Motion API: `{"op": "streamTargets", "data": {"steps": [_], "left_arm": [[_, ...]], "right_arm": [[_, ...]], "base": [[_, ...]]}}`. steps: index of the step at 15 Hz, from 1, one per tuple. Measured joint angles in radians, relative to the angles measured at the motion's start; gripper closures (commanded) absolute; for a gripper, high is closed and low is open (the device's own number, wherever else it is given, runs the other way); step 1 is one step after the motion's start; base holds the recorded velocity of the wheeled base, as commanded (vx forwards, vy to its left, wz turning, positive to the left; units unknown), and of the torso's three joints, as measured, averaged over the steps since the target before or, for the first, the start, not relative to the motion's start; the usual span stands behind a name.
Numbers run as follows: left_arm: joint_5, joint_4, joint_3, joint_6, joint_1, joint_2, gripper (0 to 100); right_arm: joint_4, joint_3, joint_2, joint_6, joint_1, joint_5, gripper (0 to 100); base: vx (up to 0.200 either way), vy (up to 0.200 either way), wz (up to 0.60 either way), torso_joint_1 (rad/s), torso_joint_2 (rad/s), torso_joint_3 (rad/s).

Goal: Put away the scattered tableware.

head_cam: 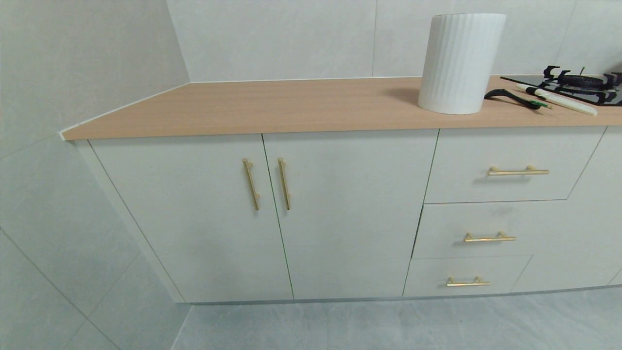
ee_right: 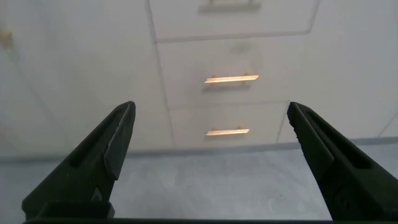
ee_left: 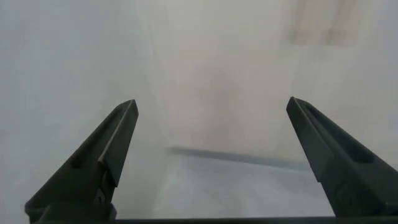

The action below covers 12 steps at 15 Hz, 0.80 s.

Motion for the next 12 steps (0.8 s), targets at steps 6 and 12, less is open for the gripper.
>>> {"op": "streamTargets", "data": {"steps": [6, 12], "left_arm": [[-0.109, 0.04, 0.007, -0.014, -0.016, 0.014, 0], [-0.109, 0.041, 0.007, -0.013, -0.009, -0.003, 0]], "right_arm": [[0.014, 0.005, -0.002, -0.012, 0.0, 0.021, 0], [0.016, 0.005, -0.002, -0.009, 0.001, 0.022, 0]], "base": [[0.0, 0.0, 0.0, 0.0, 0.0, 0.0], [0.0, -0.033, 0.0, 0.0, 0.0, 0.001]]}}
